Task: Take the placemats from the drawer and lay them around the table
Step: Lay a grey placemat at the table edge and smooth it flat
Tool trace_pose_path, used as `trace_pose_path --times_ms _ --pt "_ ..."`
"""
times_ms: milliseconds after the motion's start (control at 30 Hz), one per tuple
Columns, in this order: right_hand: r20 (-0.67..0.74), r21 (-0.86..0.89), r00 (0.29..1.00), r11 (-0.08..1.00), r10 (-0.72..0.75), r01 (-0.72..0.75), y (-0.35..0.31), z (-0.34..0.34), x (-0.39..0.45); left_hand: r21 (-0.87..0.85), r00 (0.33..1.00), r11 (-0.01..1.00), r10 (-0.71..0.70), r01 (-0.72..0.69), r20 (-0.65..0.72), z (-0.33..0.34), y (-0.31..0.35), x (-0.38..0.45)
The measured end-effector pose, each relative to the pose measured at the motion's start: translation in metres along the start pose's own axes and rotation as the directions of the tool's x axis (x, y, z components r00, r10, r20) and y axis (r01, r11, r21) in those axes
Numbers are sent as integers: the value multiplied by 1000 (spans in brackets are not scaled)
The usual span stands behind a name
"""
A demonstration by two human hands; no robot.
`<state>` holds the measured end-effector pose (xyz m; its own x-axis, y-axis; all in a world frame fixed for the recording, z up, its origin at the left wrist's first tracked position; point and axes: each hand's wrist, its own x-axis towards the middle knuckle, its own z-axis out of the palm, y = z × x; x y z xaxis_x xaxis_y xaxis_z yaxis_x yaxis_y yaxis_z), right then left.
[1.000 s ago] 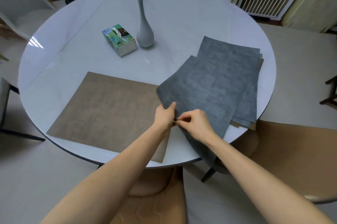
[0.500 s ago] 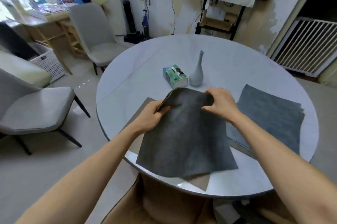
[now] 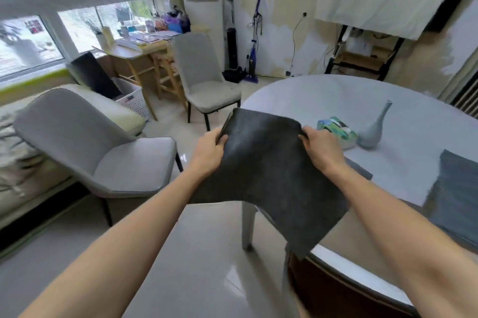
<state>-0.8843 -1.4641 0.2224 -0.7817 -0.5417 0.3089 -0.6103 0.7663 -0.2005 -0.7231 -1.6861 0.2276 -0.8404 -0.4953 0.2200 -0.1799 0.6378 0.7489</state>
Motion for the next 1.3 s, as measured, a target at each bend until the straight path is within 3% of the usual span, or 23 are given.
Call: trace_pose_path --times_ms 167,367,467,633,900,1033,1167,1300 --pt "74 -113 996 992 -44 52 -51 19 39 78 1000 997 -5 3 28 -49 -41 46" --pt "81 -180 997 984 15 -1 -56 53 100 144 993 988 45 -60 105 -46 -72 117" --pt "87 -182 994 982 68 -51 -47 80 144 171 981 978 92 -121 171 -35 -82 170" --pt "123 -161 974 972 191 -170 -30 117 213 190 961 976 56 -110 270 -5 -106 263" --pt "207 -200 884 902 420 -382 16 157 264 207 885 955 99 -214 456 68 -114 387" --pt "224 -259 797 822 561 -506 45 181 266 146 779 940 161 -308 606 130 -126 450" --pt "218 -314 654 686 725 -656 62 204 262 76 613 915 202 -396 763 189 -131 490" --pt "235 -393 537 584 810 -710 59 220 267 0 450 885 237 -466 861 229 -137 514"
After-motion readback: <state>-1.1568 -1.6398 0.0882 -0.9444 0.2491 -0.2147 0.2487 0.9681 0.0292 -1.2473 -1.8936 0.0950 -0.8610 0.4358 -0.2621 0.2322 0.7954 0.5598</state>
